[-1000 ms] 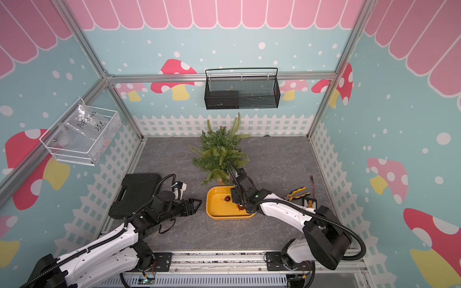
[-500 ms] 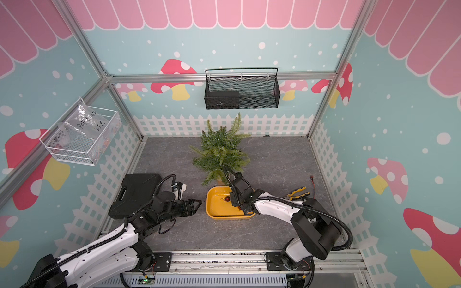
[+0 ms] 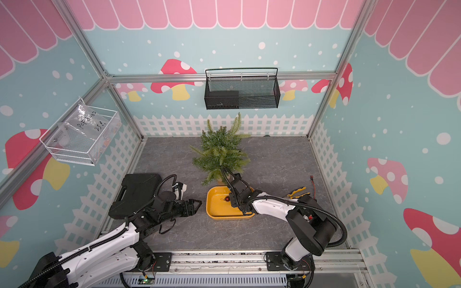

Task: Decorate the small christmas tree with ornaments
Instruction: Pick up an ornament from the container.

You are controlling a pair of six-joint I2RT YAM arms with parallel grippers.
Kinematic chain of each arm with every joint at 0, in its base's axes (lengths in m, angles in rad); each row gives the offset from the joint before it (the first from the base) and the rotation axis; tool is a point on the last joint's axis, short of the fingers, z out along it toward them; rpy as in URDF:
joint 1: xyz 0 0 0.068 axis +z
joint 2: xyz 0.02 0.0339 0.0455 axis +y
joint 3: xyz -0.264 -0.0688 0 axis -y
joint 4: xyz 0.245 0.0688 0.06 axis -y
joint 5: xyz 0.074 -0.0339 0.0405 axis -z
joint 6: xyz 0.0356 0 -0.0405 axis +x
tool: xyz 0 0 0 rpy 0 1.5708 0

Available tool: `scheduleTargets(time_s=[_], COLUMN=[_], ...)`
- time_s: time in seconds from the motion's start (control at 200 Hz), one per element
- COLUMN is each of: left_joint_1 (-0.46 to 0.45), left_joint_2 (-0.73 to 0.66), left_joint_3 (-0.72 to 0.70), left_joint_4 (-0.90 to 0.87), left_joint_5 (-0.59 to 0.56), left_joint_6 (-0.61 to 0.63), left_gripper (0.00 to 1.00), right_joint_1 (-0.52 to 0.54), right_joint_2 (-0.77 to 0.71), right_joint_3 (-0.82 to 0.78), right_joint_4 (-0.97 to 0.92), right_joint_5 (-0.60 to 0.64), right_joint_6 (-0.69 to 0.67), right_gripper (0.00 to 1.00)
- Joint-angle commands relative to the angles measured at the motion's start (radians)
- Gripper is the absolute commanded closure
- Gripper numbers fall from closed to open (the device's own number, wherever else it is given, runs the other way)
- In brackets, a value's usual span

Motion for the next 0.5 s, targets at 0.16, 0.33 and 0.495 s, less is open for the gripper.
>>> scheduleTargets(time_s=[0.16,0.33,0.495], left_joint_1=[-0.005,-0.004,-0.005], left_joint_2=[-0.012,-0.007,-0.011], left_joint_3=[0.017,0.027,0.030], left_joint_4=[0.004,0.006,0.005], left_joint_5=[-0.024,-0.024,-0.020], left_joint_6=[-0.019,-0.017,-0.020], left_gripper=[0.24,0.24,0.24], right_joint_1=[0.009,0.009,0.009], right_joint_2=[0.004,0.004,-0.022], right_joint_3=[-0.020,-0.022,-0.019], right_joint_4=[-0.008,-0.002,0.001], right_joint_5=[0.037,0.051,0.060], right_joint_6=[0.000,-0.001,-0.003], right_gripper=[0.33,0.33,0.45])
